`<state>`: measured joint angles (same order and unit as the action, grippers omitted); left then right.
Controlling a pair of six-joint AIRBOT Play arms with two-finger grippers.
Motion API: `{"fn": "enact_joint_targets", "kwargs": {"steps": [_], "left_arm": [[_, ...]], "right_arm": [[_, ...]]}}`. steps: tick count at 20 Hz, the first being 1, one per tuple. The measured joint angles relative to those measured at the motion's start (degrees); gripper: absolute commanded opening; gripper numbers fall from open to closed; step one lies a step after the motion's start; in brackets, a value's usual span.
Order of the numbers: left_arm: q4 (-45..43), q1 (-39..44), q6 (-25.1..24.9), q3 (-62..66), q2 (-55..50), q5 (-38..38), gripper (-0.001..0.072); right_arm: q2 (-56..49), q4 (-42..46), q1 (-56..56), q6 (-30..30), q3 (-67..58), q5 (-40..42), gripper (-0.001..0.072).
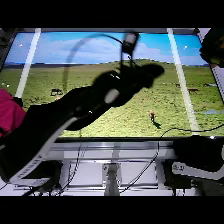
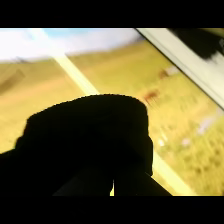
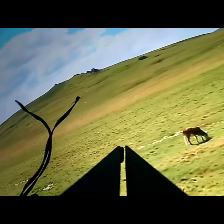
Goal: Fold the clothes and pants, and hang the long-sleeved shirts on hangers.
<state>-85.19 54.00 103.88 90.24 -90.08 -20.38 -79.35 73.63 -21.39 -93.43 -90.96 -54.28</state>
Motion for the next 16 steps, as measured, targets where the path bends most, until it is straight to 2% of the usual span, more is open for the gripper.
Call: {"fn": "enact_joint_targets", "kwargs": {"steps": [1,2,6,7,8,9,13,16], "left_arm": [[0.02,2.1,-0.46,0.02,-1.46,0.57,0.0397],[0.02,4.09,-1.18,0.02,-2.6,0.76,0.0411],[-0.28,7.8,-3.37,0.07,-3.04,-0.7,0.0391],[-0.66,7.65,-3.43,0.07,-2.34,-1.97,0.0269],[-1.14,7.04,-3.63,0.07,-1.44,-3.8,0.0106],[-1.88,5.97,-3.8,0.07,-0.46,-6.84,0.0008],[-6.51,-1.64,-4.04,0.07,3.82,-21.07,0.0006],[-9.27,-10.23,-5.4,0.02,6.51,-29.9,0.0005]], "right_arm": [[0.0,0.02,-1.09,-0.02,-0.07,-0.02,0.0389],[0.0,0.09,-2.01,-0.02,-0.11,-0.04,0.041],[-0.02,0.22,-3.96,-0.04,-0.15,-0.35,0.0395],[-0.13,0.22,-4.13,-0.04,-0.15,-0.74,0.0241],[-0.35,0.22,-4.26,0.02,-0.15,-1.55,0.0006],[-0.63,0.15,-4.35,0.5,-0.15,-2.4,0.0013],[-3.34,-3.17,-4.55,7.21,-0.15,-9.57,0.001],[-7.56,-14.93,-4.2,15.21,-0.17,-17.46,0.0011]]}}
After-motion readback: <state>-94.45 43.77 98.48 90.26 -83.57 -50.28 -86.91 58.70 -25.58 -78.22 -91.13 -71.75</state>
